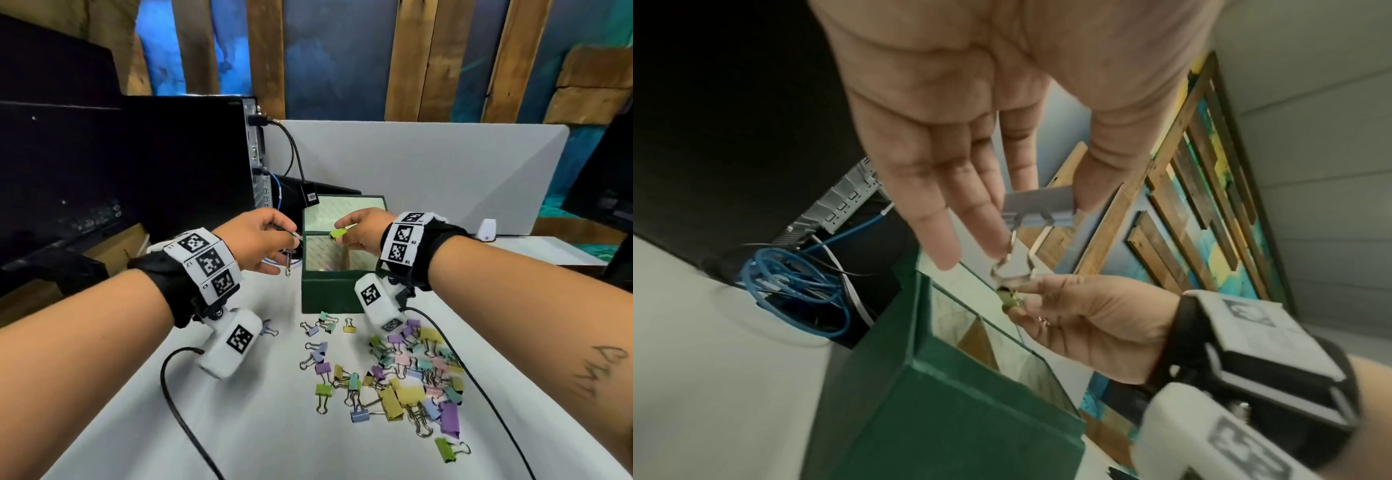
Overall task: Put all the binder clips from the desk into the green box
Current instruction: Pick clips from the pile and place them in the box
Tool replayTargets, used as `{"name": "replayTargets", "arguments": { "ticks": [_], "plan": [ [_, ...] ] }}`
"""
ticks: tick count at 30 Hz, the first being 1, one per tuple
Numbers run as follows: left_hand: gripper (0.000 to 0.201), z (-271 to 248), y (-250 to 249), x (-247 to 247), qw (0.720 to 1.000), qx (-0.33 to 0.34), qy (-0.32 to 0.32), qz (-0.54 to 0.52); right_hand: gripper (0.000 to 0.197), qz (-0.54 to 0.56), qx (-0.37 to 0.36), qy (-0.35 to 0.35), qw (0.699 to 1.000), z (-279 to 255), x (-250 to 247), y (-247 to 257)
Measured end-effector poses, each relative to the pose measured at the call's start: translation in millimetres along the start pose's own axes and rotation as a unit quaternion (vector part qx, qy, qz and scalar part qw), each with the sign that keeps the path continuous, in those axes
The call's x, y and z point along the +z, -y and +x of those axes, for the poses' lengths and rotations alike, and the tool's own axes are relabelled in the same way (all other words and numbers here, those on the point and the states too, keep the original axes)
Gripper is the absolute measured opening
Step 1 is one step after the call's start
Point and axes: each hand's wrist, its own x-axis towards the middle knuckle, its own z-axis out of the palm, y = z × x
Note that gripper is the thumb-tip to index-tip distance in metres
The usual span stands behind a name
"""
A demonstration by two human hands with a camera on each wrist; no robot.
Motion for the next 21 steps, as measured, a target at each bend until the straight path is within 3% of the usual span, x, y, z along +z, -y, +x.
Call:
{"name": "replayTargets", "arguments": {
  "ticks": [4, 10, 14, 18, 21],
  "plan": [
    [0.013, 19, 2, 11, 0.999, 0.002, -0.022, 0.025, 0.048, -0.058, -0.004, 0.022, 0.998, 0, -2, -6],
    [0.022, 48, 4, 26, 0.988, 0.084, -0.022, 0.128, 0.028, -0.016, -0.019, 0.037, 0.999, -30, -44, -27],
    [0.036, 60, 10, 35, 0.966, 0.104, -0.035, 0.234, 0.029, -0.119, -0.018, 0.046, 0.992, -56, -72, -51],
    [0.066, 55, 15, 44, 0.936, 0.101, 0.009, 0.336, 0.037, -0.278, 0.015, 0.124, 0.952, -79, -80, -75],
    [0.062, 38, 10, 57, 0.916, 0.127, 0.046, 0.379, 0.032, -0.408, 0.017, 0.169, 0.897, -89, -75, -89]
  ]
}}
